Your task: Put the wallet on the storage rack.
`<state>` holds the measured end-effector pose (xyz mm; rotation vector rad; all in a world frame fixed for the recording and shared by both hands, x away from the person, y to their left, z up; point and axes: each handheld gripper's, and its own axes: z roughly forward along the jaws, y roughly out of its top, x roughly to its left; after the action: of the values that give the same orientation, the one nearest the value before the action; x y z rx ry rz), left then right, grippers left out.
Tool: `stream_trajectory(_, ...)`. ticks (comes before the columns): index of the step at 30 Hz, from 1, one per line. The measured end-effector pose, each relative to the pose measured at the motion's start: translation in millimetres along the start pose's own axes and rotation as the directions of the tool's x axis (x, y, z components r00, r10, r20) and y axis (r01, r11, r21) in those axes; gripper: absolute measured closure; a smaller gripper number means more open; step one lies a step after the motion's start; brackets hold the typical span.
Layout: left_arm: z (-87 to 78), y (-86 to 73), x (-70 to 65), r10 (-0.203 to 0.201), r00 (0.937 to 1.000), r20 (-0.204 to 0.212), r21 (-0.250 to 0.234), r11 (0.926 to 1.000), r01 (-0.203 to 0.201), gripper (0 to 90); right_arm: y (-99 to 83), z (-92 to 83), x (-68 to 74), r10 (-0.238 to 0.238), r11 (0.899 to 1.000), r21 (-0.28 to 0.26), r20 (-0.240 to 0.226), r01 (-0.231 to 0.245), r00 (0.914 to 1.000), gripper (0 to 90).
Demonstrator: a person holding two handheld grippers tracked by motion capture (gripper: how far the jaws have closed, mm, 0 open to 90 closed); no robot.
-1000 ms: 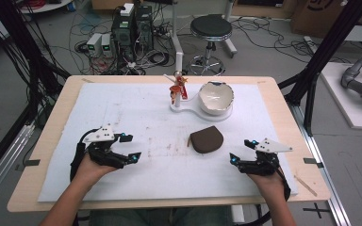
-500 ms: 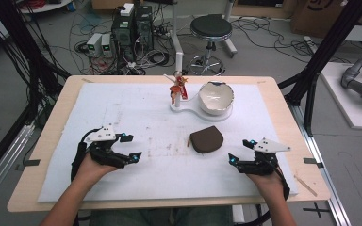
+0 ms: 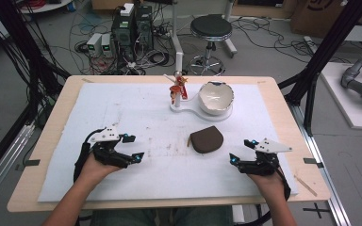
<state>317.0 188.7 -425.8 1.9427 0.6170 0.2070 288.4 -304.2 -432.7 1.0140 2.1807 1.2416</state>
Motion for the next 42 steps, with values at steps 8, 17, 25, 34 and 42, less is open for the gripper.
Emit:
stream_trajectory(8, 17.3, 3.2, -1.0, -0.009, 0.9999, 0.009, 0.007, 0.9999, 0.009, 21.2, -2.1, -4.6, 0.2, 0.000, 1.000, -0.003, -0.001, 0.000, 1.0000, 18.8)
stream_trajectory(17, 57.1, 19.4, -9.5, 0.003, 0.9996, 0.029, 0.024, 0.9997, -0.004, 21.3, -11.5, -19.5, -1.9, 0.018, 1.000, -0.007, 0.014, -0.018, 0.9997, 18.8)
stream_trajectory(25, 87.2, 29.1, -5.2, -0.011, 0.9996, 0.027, 0.052, 0.9986, 0.009, 21.7, -18.5, -31.6, -2.9, 0.032, 0.999, -0.011, 0.030, -0.032, 0.9991, 18.8)
stream_trajectory(34, 127.9, 41.0, -7.1, -0.016, 0.9988, 0.046, 0.110, 0.9939, 0.011, 21.7, -24.1, -39.9, -3.6, 0.048, 0.999, -0.010, 0.040, -0.048, 0.9980, 18.8)
stream_trajectory(42, 155.3, 47.5, -9.1, 0.014, 0.9995, 0.029, 0.168, 0.9856, -0.018, 22.6, -25.0, -41.6, -4.9, 0.048, 0.999, -0.015, 0.042, -0.047, 0.9980, 18.8)
